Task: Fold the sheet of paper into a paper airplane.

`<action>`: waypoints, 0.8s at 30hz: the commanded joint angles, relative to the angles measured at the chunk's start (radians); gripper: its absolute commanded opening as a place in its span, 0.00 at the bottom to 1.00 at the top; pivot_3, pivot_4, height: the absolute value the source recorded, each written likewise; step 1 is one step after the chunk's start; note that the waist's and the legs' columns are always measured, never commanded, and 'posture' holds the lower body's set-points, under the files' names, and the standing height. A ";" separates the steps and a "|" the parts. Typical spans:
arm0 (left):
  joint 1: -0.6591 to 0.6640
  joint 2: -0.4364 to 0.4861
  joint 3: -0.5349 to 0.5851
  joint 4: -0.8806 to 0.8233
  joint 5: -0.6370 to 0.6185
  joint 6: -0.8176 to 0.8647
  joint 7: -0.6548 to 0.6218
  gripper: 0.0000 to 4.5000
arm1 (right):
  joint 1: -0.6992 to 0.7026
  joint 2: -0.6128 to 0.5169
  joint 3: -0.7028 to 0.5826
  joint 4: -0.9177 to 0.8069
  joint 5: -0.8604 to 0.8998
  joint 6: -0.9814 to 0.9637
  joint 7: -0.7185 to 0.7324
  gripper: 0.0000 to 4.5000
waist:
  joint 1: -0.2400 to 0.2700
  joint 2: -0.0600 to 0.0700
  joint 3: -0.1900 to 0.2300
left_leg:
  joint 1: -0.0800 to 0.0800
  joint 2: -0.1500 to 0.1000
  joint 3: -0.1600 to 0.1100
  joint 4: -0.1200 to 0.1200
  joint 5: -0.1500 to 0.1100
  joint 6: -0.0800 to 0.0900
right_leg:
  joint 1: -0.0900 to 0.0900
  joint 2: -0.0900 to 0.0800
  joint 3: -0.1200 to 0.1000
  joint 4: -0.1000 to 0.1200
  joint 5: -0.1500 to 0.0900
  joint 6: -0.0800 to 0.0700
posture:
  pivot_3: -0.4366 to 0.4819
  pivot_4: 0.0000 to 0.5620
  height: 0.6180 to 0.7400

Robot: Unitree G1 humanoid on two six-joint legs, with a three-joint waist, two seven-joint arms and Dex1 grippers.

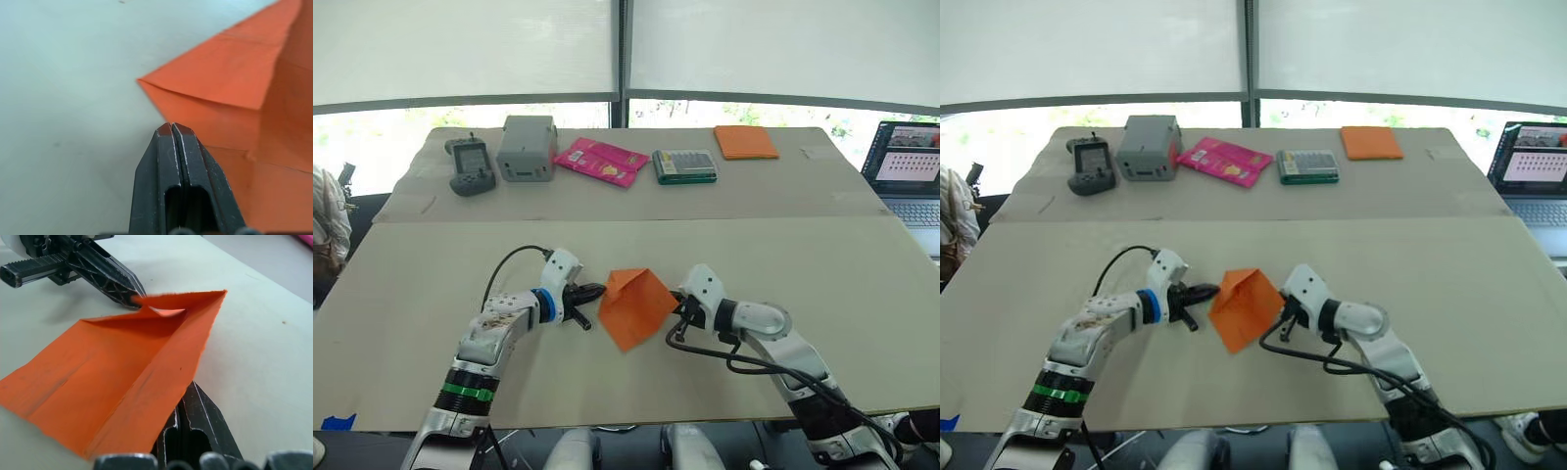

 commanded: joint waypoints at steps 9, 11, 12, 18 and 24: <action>-0.051 -0.093 -0.027 -0.030 -0.043 -0.016 0.000 0.01 | -0.013 0.012 0.007 -0.003 -0.026 -0.038 0.008 0.00 | 0.004 0.000 0.000 | -0.001 -0.001 0.000 0.000 0.000 0.000 | -0.001 -0.001 0.000 0.000 0.000 0.000 | 0.48 0.27 1.00; -0.045 -0.088 -0.051 -0.032 -0.025 -0.026 -0.001 0.01 | -0.009 0.010 0.002 -0.012 -0.026 -0.034 0.007 0.00 | 0.001 0.000 0.000 | -0.001 -0.001 0.000 0.000 0.000 0.000 | -0.001 0.000 0.000 0.000 0.000 0.000 | 0.48 0.27 1.00; -0.047 -0.085 -0.057 -0.029 -0.020 -0.025 0.003 0.01 | -0.007 0.008 0.000 -0.017 -0.027 -0.033 0.006 0.00 | -0.001 0.000 0.000 | -0.001 -0.001 0.000 0.000 0.000 0.000 | -0.001 0.000 0.000 0.000 0.000 0.000 | 0.48 0.27 1.00; -0.065 -0.057 -0.107 0.016 0.014 -0.034 -0.015 0.01 | 0.004 0.017 -0.014 -0.060 -0.014 -0.023 -0.010 0.00 | -0.002 0.000 0.000 | -0.001 -0.001 0.000 0.000 0.000 0.000 | -0.001 0.000 0.000 0.000 0.000 0.000 | 0.48 0.27 1.00; -0.070 -0.060 -0.114 0.025 0.013 -0.039 -0.018 0.01 | 0.006 0.053 -0.008 -0.084 -0.003 -0.022 -0.034 0.00 | -0.002 0.000 0.000 | -0.001 -0.001 0.000 0.000 0.000 0.000 | -0.001 0.000 0.000 0.000 0.000 0.000 | 0.48 0.27 1.00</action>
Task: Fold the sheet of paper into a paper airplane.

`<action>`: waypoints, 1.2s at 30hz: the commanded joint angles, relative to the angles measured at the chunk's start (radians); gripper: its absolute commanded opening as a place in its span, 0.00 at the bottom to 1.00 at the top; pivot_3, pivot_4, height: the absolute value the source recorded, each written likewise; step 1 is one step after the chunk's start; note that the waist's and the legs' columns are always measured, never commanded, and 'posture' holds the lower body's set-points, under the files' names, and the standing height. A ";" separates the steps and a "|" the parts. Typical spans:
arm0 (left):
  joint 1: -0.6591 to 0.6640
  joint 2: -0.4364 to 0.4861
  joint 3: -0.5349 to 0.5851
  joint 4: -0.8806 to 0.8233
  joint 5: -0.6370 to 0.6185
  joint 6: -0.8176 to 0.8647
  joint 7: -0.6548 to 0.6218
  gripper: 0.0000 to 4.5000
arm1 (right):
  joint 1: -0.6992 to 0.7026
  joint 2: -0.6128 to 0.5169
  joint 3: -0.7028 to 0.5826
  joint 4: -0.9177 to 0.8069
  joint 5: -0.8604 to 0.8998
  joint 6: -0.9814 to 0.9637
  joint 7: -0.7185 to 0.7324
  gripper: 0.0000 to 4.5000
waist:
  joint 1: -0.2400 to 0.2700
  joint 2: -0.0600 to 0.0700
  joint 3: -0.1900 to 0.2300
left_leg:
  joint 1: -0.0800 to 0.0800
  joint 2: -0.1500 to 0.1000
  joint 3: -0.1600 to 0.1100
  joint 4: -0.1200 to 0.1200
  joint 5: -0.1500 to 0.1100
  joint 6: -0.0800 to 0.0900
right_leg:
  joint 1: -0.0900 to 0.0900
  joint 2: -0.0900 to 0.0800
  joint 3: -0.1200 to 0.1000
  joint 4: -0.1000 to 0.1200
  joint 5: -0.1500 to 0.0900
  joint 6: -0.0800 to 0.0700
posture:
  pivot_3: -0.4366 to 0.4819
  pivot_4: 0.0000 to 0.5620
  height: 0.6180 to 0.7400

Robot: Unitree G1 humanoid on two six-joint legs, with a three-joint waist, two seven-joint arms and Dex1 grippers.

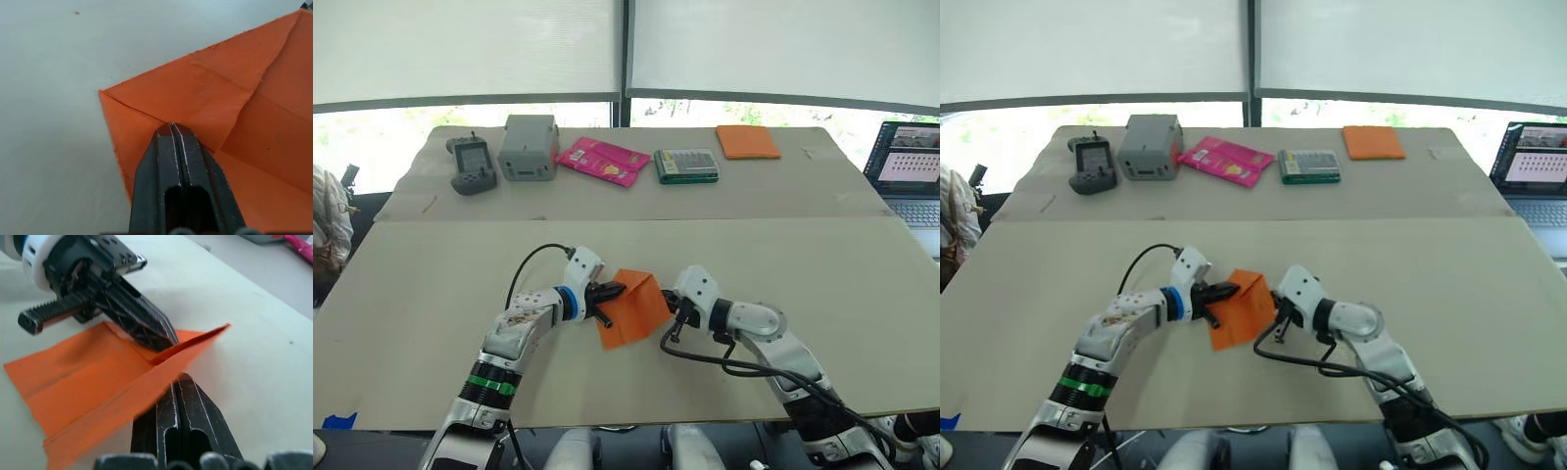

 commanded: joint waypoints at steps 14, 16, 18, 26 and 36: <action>0.044 0.033 0.010 -0.064 -0.014 0.005 -0.017 0.01 | -0.096 0.102 0.065 0.094 -0.040 -0.025 -0.014 0.00 | -0.003 0.000 0.000 | 0.000 0.000 0.000 0.000 0.000 0.000 | -0.001 0.000 0.000 0.001 0.000 0.000 | 0.48 0.27 1.00; 0.065 0.061 0.021 -0.079 -0.017 0.020 -0.022 0.01 | -0.114 0.110 0.071 0.131 -0.051 -0.038 -0.010 0.00 | -0.003 0.000 0.000 | 0.000 0.000 0.000 0.000 0.000 0.000 | -0.001 0.000 0.000 0.001 0.000 0.000 | 0.48 0.27 1.00; 0.078 0.078 0.031 -0.091 -0.020 0.032 -0.020 0.01 | -0.126 0.116 0.072 0.156 -0.053 -0.048 -0.009 0.00 | -0.005 0.000 0.000 | 0.001 0.001 0.000 0.000 0.000 0.000 | 0.000 0.000 0.000 0.001 0.000 0.000 | 0.48 0.27 1.00; 0.131 0.103 0.054 -0.150 -0.035 0.064 0.005 0.01 | -0.168 0.132 0.084 0.246 -0.071 -0.082 0.001 0.00 | -0.004 0.001 0.000 | 0.001 0.001 0.000 0.000 0.000 0.000 | 0.000 0.000 0.000 0.001 0.000 0.000 | 0.48 0.27 1.00; 0.063 0.164 0.221 -0.027 -0.021 -0.046 0.086 0.01 | -0.175 0.141 0.102 0.295 -0.098 -0.088 0.024 0.00 | -0.004 0.001 0.000 | 0.003 0.001 0.000 -0.001 0.000 -0.001 | 0.000 0.001 0.000 0.002 0.000 -0.001 | 0.48 0.27 1.00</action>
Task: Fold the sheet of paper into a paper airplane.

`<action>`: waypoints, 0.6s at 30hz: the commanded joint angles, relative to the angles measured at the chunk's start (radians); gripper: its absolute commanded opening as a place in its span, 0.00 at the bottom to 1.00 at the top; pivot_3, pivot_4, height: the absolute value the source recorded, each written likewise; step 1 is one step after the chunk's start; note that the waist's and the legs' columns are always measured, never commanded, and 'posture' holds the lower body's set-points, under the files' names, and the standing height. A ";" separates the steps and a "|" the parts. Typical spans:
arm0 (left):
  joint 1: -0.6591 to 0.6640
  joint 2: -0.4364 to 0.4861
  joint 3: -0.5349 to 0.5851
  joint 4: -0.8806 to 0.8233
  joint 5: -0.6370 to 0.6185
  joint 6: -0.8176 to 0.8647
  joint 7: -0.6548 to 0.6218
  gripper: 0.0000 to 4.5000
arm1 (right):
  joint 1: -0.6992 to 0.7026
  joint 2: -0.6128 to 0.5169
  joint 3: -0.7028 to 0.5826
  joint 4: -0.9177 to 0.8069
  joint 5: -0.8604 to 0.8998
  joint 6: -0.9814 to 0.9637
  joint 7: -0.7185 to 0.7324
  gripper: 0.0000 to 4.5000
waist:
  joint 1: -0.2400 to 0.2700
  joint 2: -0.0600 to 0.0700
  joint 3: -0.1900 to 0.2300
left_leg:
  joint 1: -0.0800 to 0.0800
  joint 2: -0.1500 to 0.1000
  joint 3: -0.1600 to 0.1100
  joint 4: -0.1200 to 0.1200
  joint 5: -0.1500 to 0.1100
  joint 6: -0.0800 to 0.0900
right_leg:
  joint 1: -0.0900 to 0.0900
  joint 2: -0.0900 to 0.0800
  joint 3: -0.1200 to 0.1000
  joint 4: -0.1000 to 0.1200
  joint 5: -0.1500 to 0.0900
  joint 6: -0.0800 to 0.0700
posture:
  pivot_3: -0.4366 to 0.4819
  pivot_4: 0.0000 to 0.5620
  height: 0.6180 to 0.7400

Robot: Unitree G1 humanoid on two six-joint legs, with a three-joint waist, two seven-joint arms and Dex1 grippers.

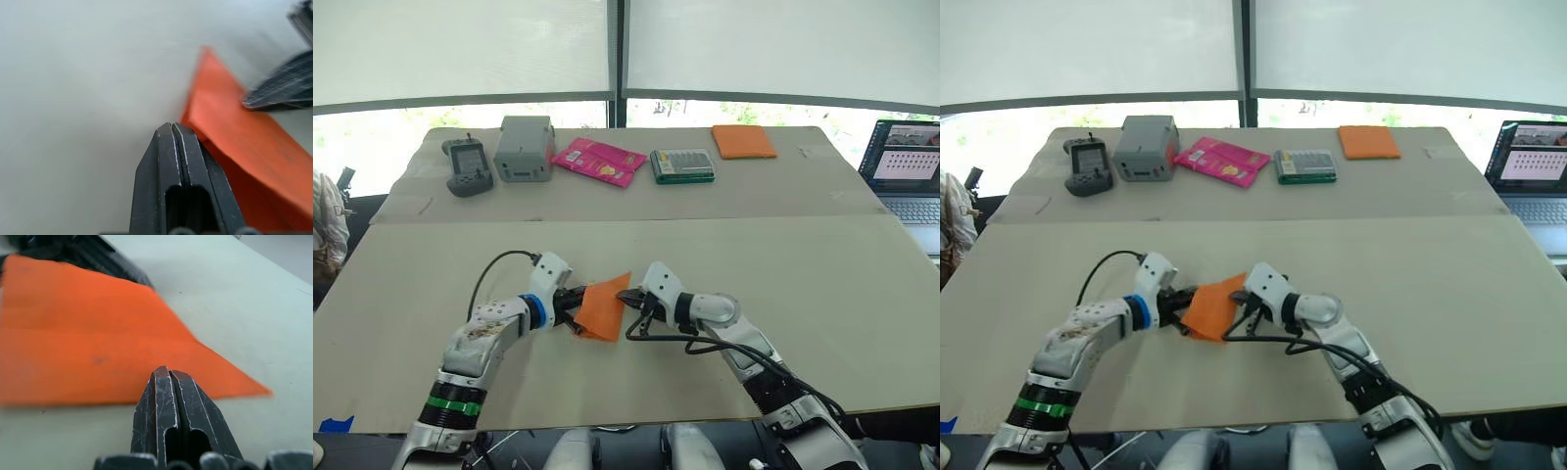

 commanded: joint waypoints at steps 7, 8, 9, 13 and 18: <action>-0.064 0.010 0.054 -0.047 -0.096 -0.079 -0.126 0.01 | 0.017 -0.024 0.014 -0.022 -0.021 0.003 0.035 0.00 | 0.002 0.000 0.000 | -0.001 -0.001 0.000 0.000 0.000 -0.001 | 0.000 -0.001 0.000 -0.001 0.000 0.000 | 0.48 0.27 1.00; -0.064 0.008 0.043 -0.061 -0.107 -0.079 -0.148 0.01 | 0.020 -0.026 0.015 -0.024 -0.023 0.003 0.036 0.00 | 0.002 0.000 0.000 | -0.001 -0.001 0.000 0.000 0.000 -0.001 | 0.000 -0.002 0.000 -0.001 0.000 0.000 | 0.48 0.27 1.00; -0.065 0.006 0.033 -0.070 -0.117 -0.076 -0.168 0.01 | 0.022 -0.028 0.016 -0.025 -0.025 0.004 0.036 0.00 | 0.002 0.000 0.000 | -0.001 -0.001 0.000 0.000 0.000 -0.001 | 0.000 -0.001 0.000 -0.001 0.000 0.000 | 0.48 0.27 1.00; -0.067 0.015 -0.018 -0.074 -0.119 -0.065 -0.224 0.01 | 0.027 -0.033 0.023 -0.032 -0.034 0.010 0.034 0.00 | 0.001 0.000 0.000 | -0.001 0.000 0.000 0.000 0.000 -0.001 | 0.000 -0.001 0.000 -0.001 0.000 0.000 | 0.48 0.27 1.00; -0.068 0.032 -0.099 0.007 -0.025 -0.081 -0.216 0.01 | 0.027 -0.032 0.007 -0.045 -0.041 0.012 0.016 0.00 | 0.001 0.000 0.000 | 0.000 0.000 0.000 0.000 0.000 -0.001 | 0.000 0.000 0.000 -0.001 0.000 0.000 | 0.48 0.27 1.00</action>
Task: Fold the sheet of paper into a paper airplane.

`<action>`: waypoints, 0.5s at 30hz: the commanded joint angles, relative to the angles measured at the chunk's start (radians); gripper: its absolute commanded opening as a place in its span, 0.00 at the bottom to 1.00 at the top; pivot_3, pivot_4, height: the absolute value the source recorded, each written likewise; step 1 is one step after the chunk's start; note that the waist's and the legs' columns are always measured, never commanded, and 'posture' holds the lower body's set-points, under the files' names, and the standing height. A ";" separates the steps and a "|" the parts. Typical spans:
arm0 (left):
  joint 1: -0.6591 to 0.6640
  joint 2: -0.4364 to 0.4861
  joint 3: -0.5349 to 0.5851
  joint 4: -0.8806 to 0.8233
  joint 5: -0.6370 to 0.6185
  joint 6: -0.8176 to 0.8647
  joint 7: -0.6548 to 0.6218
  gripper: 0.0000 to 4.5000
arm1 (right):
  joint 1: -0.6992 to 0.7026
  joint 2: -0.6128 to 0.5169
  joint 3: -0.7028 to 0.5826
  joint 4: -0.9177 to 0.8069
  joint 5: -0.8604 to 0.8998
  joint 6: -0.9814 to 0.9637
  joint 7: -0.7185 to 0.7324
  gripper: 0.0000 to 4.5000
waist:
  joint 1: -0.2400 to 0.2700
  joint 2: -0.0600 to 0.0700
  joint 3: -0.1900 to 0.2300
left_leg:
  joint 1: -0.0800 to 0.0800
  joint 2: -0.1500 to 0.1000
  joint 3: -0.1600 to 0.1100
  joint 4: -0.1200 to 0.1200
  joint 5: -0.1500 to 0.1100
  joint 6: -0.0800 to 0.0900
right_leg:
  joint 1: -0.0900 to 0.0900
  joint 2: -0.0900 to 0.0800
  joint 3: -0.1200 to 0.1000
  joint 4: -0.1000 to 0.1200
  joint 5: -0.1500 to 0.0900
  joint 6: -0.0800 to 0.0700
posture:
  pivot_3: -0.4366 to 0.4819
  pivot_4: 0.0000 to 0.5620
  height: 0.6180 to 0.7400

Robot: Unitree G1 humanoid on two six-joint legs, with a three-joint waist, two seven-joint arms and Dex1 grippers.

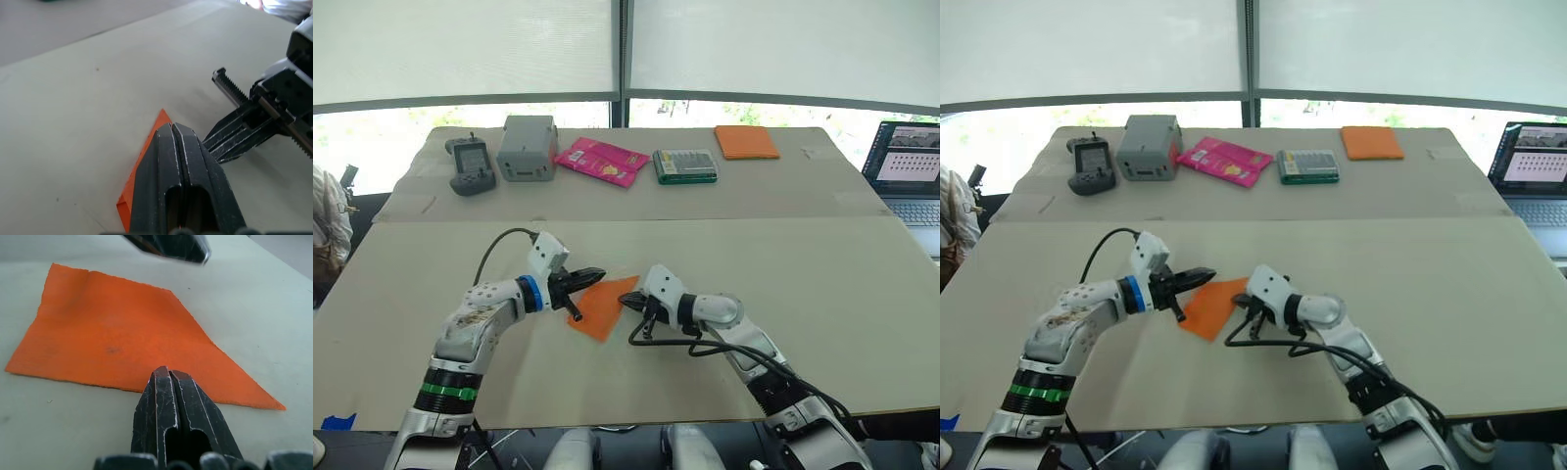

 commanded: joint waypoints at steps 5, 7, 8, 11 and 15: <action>0.021 0.027 -0.123 0.052 0.131 -0.049 0.000 0.01 | 0.015 0.000 -0.023 -0.019 -0.002 0.004 -0.035 0.00 | 0.002 0.000 0.000 | 0.000 0.000 0.000 0.000 0.000 0.000 | 0.000 0.000 0.000 0.000 0.000 0.000 | 0.48 0.27 1.00; 0.030 0.017 -0.130 0.054 0.138 -0.061 0.006 0.01 | 0.010 0.003 -0.028 -0.009 -0.004 -0.001 -0.050 0.00 | 0.003 0.000 0.000 | 0.000 0.000 0.000 0.000 0.000 0.000 | 0.000 0.000 0.000 0.000 0.000 0.000 | 0.48 0.27 1.00; 0.034 0.012 -0.131 0.049 0.138 -0.063 0.007 0.01 | 0.006 0.003 -0.030 -0.002 -0.008 -0.007 -0.059 0.00 | 0.003 0.000 0.000 | 0.000 0.000 0.000 0.000 0.000 0.000 | 0.001 -0.001 0.000 0.000 0.000 0.000 | 0.48 0.27 1.00; 0.043 0.006 -0.134 0.038 0.141 -0.062 0.012 0.01 | -0.012 -0.008 -0.036 0.042 -0.027 -0.045 -0.083 0.00 | 0.003 0.000 0.000 | 0.001 0.000 0.000 0.000 0.000 0.000 | 0.001 -0.001 0.000 0.000 0.000 0.000 | 0.48 0.27 1.00; 0.050 0.008 -0.129 0.040 0.144 -0.063 0.010 0.01 | -0.065 -0.024 -0.056 0.151 -0.036 -0.109 -0.099 0.00 | 0.002 0.000 0.000 | 0.002 0.000 0.000 0.000 0.000 0.000 | 0.002 -0.001 0.000 0.000 0.000 0.000 | 0.48 0.27 1.00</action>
